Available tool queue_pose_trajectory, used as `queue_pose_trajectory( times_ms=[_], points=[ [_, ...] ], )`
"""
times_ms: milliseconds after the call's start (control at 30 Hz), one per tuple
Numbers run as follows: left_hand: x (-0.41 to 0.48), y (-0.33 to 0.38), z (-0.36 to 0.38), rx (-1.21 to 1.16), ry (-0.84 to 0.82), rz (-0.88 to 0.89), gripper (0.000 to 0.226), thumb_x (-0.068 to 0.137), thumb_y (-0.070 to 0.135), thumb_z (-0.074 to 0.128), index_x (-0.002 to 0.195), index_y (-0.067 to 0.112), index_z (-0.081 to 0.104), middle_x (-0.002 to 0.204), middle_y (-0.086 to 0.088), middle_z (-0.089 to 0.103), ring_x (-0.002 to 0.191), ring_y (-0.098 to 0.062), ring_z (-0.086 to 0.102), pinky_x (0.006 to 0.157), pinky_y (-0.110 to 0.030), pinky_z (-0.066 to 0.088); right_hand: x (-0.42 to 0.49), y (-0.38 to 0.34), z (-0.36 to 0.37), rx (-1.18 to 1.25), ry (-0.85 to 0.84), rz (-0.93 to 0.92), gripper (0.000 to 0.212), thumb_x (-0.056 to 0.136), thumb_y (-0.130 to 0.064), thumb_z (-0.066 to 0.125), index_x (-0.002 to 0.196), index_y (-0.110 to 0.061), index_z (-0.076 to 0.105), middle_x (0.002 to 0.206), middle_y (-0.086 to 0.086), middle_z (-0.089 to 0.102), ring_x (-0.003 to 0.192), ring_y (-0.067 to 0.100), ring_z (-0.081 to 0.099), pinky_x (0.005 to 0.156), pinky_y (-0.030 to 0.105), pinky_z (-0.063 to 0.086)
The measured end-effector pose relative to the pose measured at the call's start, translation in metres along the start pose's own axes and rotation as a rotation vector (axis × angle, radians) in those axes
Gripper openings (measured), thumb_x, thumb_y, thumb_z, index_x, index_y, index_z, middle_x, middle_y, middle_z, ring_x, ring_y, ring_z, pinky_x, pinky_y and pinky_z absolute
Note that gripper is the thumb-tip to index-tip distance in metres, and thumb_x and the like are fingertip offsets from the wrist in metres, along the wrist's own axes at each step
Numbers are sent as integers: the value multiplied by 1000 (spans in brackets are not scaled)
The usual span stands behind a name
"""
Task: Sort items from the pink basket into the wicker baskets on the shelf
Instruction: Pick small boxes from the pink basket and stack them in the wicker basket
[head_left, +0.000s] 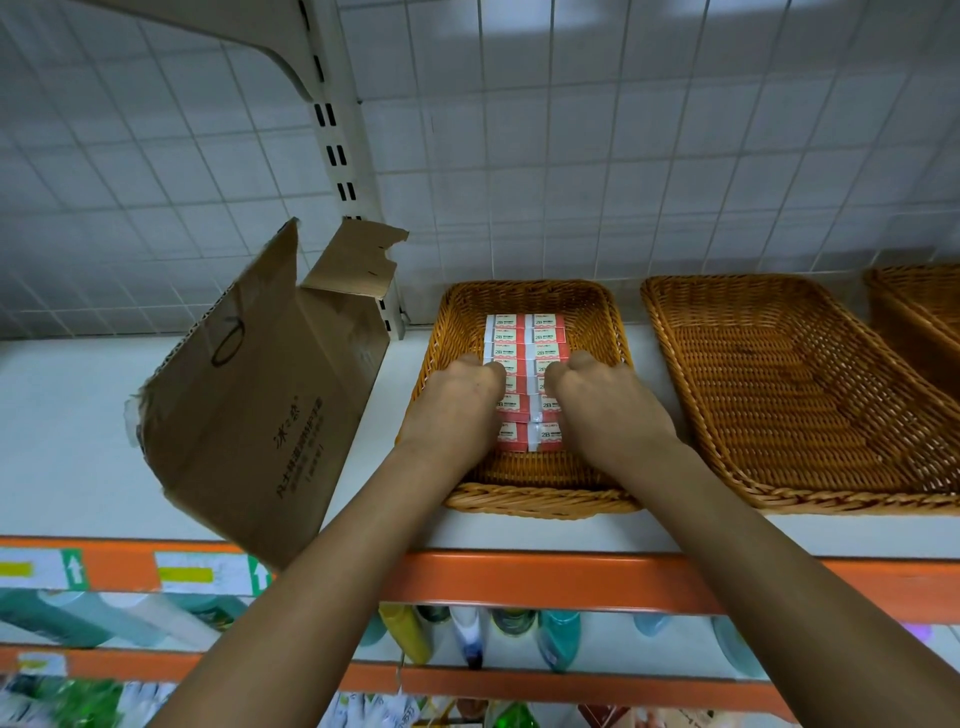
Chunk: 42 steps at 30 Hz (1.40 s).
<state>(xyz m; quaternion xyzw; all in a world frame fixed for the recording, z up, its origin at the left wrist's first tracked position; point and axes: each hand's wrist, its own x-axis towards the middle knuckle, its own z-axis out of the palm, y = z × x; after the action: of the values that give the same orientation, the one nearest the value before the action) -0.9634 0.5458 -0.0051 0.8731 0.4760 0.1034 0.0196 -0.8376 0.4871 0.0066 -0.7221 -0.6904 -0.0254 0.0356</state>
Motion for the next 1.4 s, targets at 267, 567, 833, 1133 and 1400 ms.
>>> queue_pose_trajectory(
  times_ms=[267, 567, 833, 1133, 1400],
  points=[
    [1, -1, 1, -19, -39, 10, 39, 89, 30, 62, 123, 13, 54, 126, -8, 52, 112, -27, 53, 90, -35, 49, -2, 0, -2, 49, -7, 24, 41, 95, -28, 52, 131, -11, 44, 128, 11, 49, 109, 29, 55, 91, 35, 44],
    [0, -4, -6, -20, -206, 44, 68, 80, 39, 72, 136, 16, 42, 136, -5, 39, 124, -26, 42, 101, -36, 41, -4, 0, -2, 45, -26, 4, 50, 91, -37, 55, 133, -11, 42, 129, 9, 47, 112, 26, 52, 97, 36, 40],
    [0, -5, -5, -16, -173, 60, 62, 82, 32, 72, 135, 15, 45, 136, -6, 42, 124, -24, 43, 102, -34, 40, 0, 0, 0, 42, -38, 27, 50, 93, -29, 55, 135, -10, 39, 132, 12, 46, 112, 33, 53, 94, 37, 44],
    [-3, 5, -19, 193, -63, 129, 64, 82, 56, 62, 133, 21, 47, 130, -2, 51, 113, -23, 54, 86, -36, 49, 1, 3, -8, 120, -47, 42, 52, 91, -21, 60, 137, -10, 38, 130, 13, 42, 114, 30, 52, 91, 34, 47],
    [8, 65, -31, 158, 111, 147, 30, 92, 36, 49, 117, 20, 56, 115, -3, 55, 104, -29, 58, 79, -38, 48, -27, 46, -33, 118, 138, 16, 35, 91, -16, 53, 124, -9, 47, 121, 11, 45, 113, 29, 47, 89, 36, 43]
  ],
)
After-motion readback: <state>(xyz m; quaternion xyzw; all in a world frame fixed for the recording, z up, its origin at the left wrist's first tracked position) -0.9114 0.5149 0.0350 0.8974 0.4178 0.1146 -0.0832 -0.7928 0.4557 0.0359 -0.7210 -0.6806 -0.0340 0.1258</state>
